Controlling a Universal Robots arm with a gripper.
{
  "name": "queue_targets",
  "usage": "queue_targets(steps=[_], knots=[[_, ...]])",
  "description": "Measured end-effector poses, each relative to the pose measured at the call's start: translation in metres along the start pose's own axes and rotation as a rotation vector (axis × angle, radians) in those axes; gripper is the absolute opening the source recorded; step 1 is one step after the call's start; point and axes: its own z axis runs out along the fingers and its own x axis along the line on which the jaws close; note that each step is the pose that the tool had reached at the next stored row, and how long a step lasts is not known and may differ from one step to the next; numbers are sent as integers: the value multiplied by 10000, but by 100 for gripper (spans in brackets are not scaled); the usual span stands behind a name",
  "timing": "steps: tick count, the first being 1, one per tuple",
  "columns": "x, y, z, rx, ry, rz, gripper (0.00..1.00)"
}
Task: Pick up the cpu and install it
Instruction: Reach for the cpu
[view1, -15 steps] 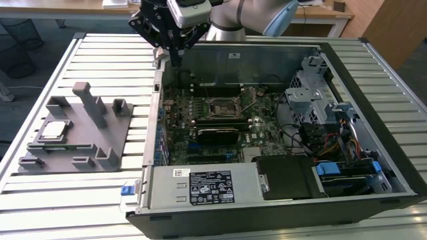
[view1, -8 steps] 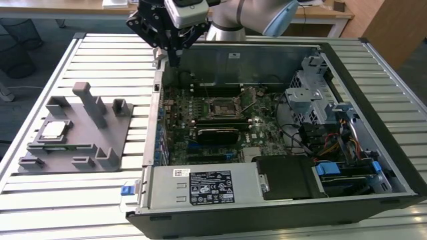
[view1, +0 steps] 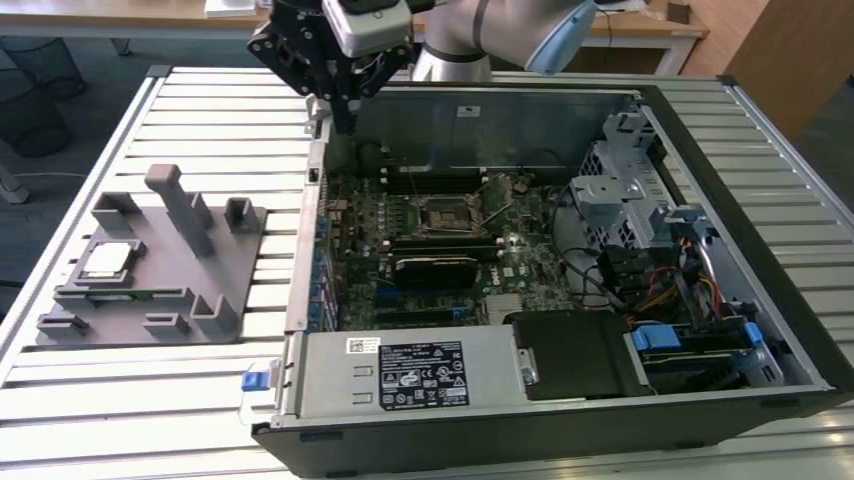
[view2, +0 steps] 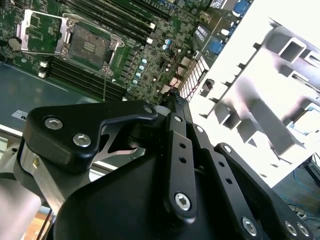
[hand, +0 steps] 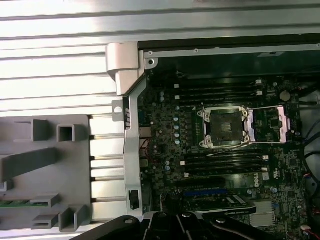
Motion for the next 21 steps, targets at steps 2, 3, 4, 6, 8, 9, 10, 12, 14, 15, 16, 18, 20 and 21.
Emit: queue_targets(steps=[2,3,4,6,8,9,10,12,14,15,16,18,20,21], knots=[[9,-1,0,0,0,0,11],[13,-1,1,0,0,0,11],[18,-2,1,0,0,0,11],[30,-3,2,0,0,0,11],[44,-4,2,1,1,0,11],[51,-4,2,1,1,0,11],[58,-5,2,0,0,0,11],[72,-6,3,0,0,0,11],[87,-7,3,1,1,0,11],[95,-8,4,0,1,0,11],[104,-8,5,1,2,0,11],[120,-10,7,0,1,0,11],[133,-10,7,0,2,0,11],[140,-11,8,0,2,0,11]])
